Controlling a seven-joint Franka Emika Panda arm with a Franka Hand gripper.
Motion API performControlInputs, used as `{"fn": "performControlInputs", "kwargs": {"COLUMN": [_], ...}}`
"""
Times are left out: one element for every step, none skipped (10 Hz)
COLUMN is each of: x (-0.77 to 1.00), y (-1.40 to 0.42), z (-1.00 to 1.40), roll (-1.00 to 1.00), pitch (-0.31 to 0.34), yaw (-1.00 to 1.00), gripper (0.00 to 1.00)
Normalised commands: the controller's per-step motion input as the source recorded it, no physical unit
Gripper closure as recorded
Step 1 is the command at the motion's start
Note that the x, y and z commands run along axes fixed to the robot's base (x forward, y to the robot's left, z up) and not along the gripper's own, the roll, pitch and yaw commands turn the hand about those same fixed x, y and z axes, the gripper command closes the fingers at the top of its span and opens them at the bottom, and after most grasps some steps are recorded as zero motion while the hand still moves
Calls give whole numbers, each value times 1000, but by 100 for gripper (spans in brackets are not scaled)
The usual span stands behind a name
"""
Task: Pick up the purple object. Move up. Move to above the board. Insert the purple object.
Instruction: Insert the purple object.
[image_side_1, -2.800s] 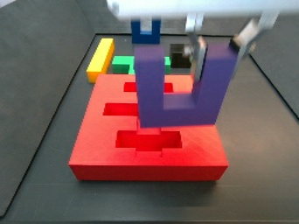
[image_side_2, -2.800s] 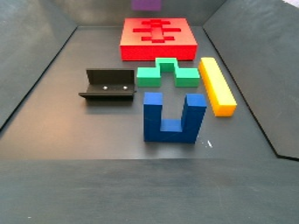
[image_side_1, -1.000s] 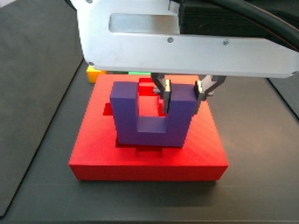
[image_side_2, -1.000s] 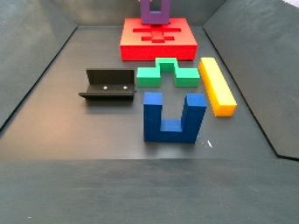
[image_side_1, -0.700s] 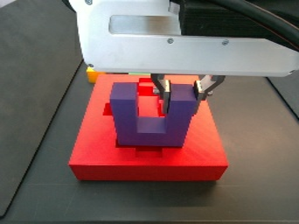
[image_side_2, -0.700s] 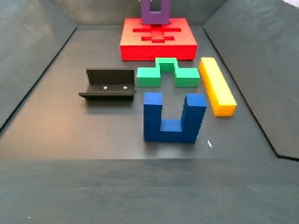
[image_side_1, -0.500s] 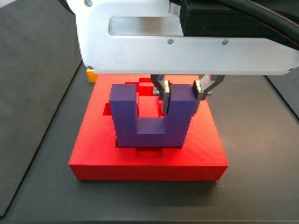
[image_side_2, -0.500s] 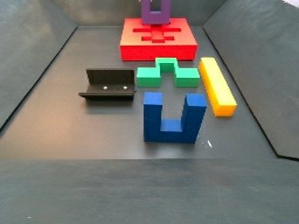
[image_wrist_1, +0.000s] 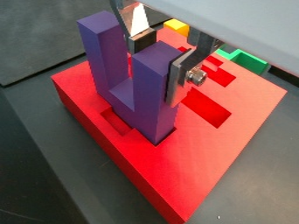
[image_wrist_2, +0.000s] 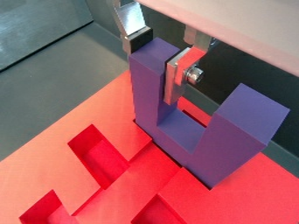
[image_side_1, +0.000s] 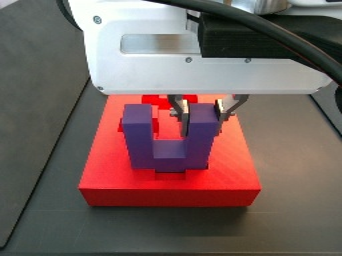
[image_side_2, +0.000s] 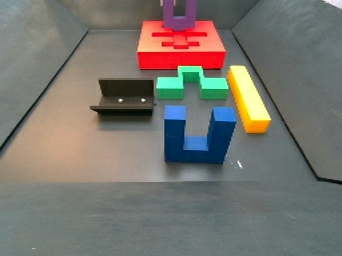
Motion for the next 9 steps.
{"fn": "performControlInputs", "kwargs": {"x": [43, 280, 300, 346, 334, 340, 123, -9, 0], "y": [0, 0, 0, 0, 0, 0, 0, 0, 0], "z": [-403, -483, -466, -471, -526, -583, -389, 0, 0], "roll": [4, 121, 131, 156, 169, 194, 209, 20, 20], "pitch": [-116, 0, 0, 3, 21, 49, 73, 3, 0], "yaw": [0, 0, 0, 0, 0, 11, 14, 0, 0], "gripper": [100, 100, 100, 100, 100, 100, 100, 100, 100]}}
